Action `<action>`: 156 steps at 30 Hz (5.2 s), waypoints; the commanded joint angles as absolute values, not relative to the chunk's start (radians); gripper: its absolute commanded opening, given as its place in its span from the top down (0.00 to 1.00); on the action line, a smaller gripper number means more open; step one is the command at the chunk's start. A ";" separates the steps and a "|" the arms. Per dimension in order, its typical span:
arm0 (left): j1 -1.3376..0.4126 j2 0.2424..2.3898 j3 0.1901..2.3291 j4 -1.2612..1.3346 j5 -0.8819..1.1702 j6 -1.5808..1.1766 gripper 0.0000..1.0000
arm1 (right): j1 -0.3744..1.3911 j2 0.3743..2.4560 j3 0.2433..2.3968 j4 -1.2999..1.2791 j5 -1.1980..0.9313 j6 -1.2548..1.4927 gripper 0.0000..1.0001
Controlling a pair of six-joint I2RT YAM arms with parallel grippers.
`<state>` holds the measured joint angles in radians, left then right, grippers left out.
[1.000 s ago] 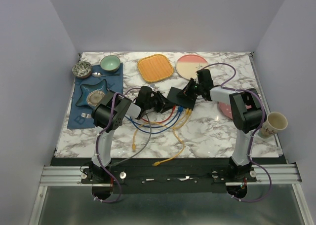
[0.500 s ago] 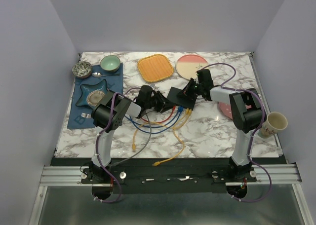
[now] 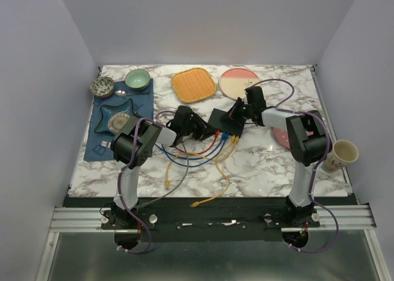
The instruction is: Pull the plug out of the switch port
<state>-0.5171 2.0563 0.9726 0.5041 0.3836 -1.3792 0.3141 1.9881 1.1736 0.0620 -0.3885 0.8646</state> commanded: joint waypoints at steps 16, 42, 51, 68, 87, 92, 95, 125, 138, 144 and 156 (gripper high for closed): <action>-0.558 2.140 1.002 0.341 0.336 -1.345 0.53 | 0.321 2.034 1.167 0.018 -0.382 0.857 0.99; -0.558 2.134 0.928 0.408 0.391 -1.279 0.56 | 0.321 2.029 1.160 0.018 -0.376 0.856 0.99; -0.558 2.137 0.979 0.321 0.348 -1.273 0.63 | 0.321 2.036 1.161 0.020 -0.377 0.856 0.99; -0.558 2.138 0.953 0.330 0.382 -1.238 0.54 | 0.321 2.046 1.169 0.020 -0.380 0.859 0.99; -0.558 2.117 0.950 0.288 0.359 -1.190 0.50 | 0.321 2.046 1.170 0.020 -0.379 0.856 0.99; -0.558 2.109 0.962 0.261 0.325 -1.170 0.60 | 0.319 2.045 1.170 0.020 -0.380 0.856 0.99; -0.558 2.109 0.966 0.256 0.316 -1.167 0.62 | 0.321 2.046 1.172 0.020 -0.382 0.857 0.99; -0.565 2.157 0.989 0.291 0.319 -1.221 1.00 | 0.394 1.859 1.083 -0.043 -0.276 0.776 0.99; -0.565 2.129 0.953 0.293 0.324 -1.204 1.00 | 0.413 1.865 1.084 -0.120 -0.183 0.749 0.99; -0.565 2.103 0.911 0.278 0.341 -1.181 1.00 | 0.411 1.894 1.150 -0.146 -0.179 0.744 0.99; -0.540 1.967 0.805 0.258 0.319 -1.135 1.00 | 0.400 1.907 1.197 -0.160 -0.175 0.749 0.99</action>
<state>-0.5571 1.9938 0.9035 0.4911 0.3862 -1.2186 0.4057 1.9003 1.1797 -0.1246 -0.2165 0.7593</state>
